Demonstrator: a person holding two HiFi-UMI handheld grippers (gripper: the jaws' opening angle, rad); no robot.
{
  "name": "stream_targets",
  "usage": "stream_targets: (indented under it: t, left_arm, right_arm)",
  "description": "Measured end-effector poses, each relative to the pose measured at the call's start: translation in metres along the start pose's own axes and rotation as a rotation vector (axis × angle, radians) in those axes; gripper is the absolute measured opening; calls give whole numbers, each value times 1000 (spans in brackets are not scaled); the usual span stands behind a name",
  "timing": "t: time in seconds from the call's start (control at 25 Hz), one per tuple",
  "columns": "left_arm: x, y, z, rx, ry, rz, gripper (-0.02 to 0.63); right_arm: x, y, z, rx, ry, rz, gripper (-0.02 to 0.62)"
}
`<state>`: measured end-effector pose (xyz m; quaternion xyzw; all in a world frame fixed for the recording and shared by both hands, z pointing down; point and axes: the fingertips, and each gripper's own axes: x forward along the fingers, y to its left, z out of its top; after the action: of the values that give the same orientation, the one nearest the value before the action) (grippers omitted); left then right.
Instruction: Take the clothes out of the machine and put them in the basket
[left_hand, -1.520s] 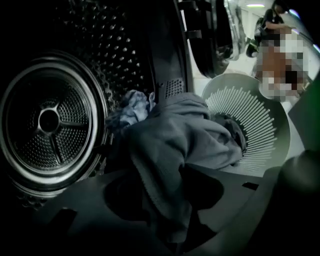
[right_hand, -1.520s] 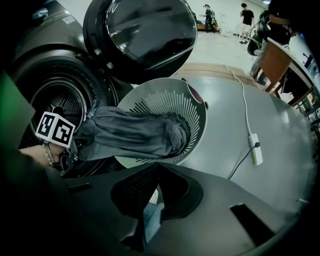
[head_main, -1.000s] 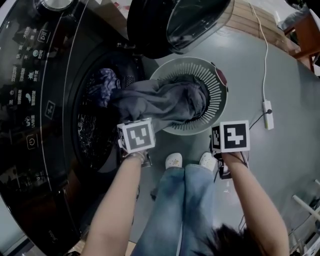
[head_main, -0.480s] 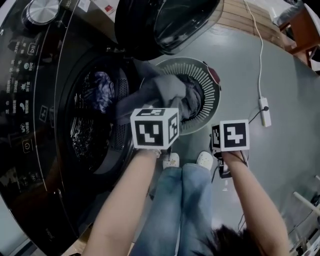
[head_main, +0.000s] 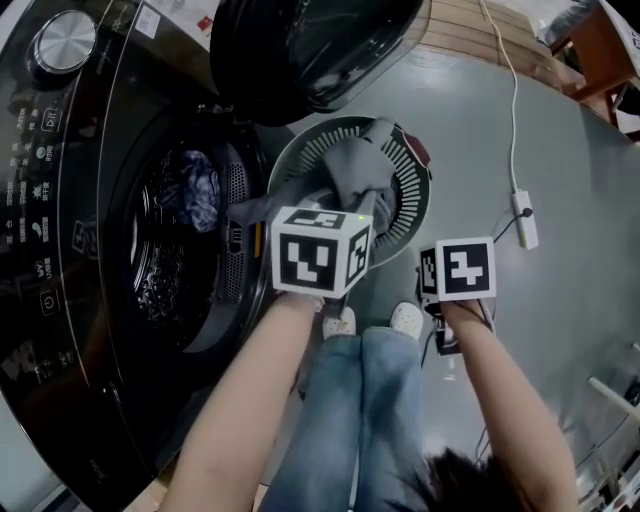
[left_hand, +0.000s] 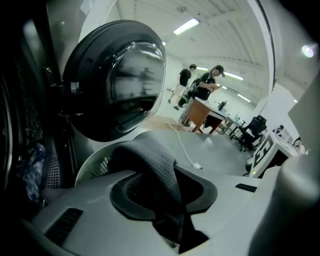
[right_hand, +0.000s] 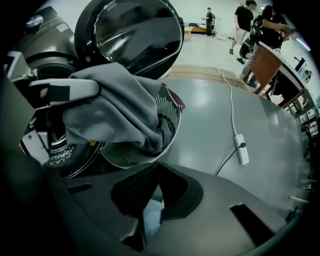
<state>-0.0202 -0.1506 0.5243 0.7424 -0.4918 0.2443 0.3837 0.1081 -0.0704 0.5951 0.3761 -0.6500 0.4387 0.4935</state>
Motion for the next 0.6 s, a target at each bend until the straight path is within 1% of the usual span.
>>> stream_targets:
  t: [0.04, 0.08, 0.12, 0.16, 0.2, 0.32, 0.48, 0.6]
  left_arm:
    - [2, 5, -5, -14, 22, 24, 165]
    - [4, 9, -9, -34, 39, 38, 364]
    - [5, 12, -12, -52, 49, 48, 442]
    - [6, 16, -14, -57, 53, 60, 450]
    - [5, 20, -16, -49, 55, 79, 460]
    - [2, 33, -22, -12, 66, 129, 465]
    - [-4, 53, -32, -22, 79, 178, 465]
    - [-12, 78, -41, -6, 87, 258, 465]
  right_arm:
    - [0, -1, 0, 0, 1, -1, 3]
    - [0, -1, -1, 0, 2, -2, 3]
    - [1, -1, -1, 0, 4, -2, 3]
    - [1, -1, -2, 1, 5, -2, 3]
    - [1, -1, -2, 0, 6, -1, 3]
    - [3, 2, -3, -9, 10, 1, 3]
    - [6, 6, -5, -21, 15, 3, 3]
    - [9, 10, -4, -25, 16, 8, 3]
